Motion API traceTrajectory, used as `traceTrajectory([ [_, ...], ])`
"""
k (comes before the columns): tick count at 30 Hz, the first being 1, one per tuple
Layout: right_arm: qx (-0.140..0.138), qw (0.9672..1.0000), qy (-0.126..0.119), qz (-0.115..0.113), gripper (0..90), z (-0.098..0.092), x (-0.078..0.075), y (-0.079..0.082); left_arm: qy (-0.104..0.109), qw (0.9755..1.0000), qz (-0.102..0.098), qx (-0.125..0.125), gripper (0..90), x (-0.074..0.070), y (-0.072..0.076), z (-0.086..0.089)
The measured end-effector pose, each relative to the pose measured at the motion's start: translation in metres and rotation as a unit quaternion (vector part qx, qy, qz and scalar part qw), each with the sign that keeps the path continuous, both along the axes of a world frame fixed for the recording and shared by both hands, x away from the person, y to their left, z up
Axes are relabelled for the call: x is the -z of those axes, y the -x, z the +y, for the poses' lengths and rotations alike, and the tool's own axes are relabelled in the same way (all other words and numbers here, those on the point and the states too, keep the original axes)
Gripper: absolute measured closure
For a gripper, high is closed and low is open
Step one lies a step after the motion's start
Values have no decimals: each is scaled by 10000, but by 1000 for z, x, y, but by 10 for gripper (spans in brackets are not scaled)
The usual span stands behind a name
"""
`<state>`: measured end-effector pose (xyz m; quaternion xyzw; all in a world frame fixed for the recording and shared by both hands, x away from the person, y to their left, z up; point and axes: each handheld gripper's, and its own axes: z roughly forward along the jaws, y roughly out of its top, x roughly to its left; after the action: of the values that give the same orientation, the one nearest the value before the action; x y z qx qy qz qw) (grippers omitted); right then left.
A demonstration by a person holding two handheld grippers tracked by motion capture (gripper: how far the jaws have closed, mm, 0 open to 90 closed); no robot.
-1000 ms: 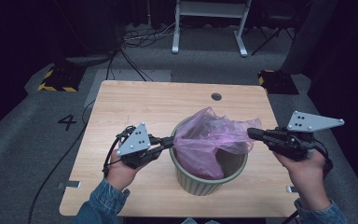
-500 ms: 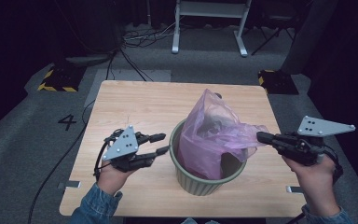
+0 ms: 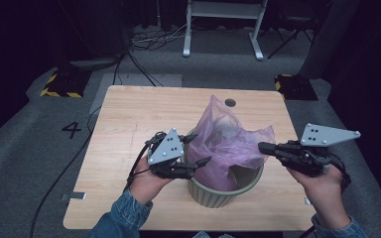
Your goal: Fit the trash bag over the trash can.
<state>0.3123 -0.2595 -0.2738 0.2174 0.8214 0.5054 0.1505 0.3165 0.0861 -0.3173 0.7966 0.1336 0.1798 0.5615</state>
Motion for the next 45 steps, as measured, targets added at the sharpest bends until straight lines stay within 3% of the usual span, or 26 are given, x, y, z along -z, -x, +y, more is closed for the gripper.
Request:
traceTrajectory([
  [2,-51,10000,32,1,899,4,1,-1,-61,9999,-98,-74,667,0,2,-2],
  [4,-55,10000,68,-7,900,5,1,-1,-86,9998,-161,-84,825,0,3,-1],
  [6,7,10000,86,-9,900,2,0,-3,-89,9996,-237,-113,878,0,5,4],
  [11,275,9996,56,73,900,-17,1,-10,15,9996,-200,-191,888,2,6,26],
  [16,483,9987,90,152,900,-32,6,-14,21,9992,-174,-359,889,10,8,48],
  [23,753,9967,126,279,900,-57,7,-14,382,9984,185,-363,888,21,1,80],
  [31,1028,9934,206,465,900,-83,14,-9,272,9978,327,-506,889,32,-3,100],
  [34,1069,9928,190,509,900,-89,16,-7,291,9982,317,-421,885,33,-3,103],
  [35,1075,9928,183,504,900,-89,16,-6,325,9982,236,-453,847,32,-1,102],
  [36,1065,9931,188,461,899,-88,15,-4,380,9979,138,-503,724,31,0,101],
  [37,1048,9936,171,396,899,-87,14,-3,475,9977,78,-473,591,28,1,101],
  [39,1003,9945,138,284,892,-83,11,0,609,9977,30,-284,469,22,3,100],
  [41,988,9950,112,131,816,-80,8,2,573,9983,-114,-88,445,13,8,99],
  [43,995,9950,75,-10,702,-77,5,2,428,9986,-301,-123,463,5,12,98],
  [45,916,9957,32,-115,599,-74,5,1,437,9985,-334,-71,461,-2,12,102],
])
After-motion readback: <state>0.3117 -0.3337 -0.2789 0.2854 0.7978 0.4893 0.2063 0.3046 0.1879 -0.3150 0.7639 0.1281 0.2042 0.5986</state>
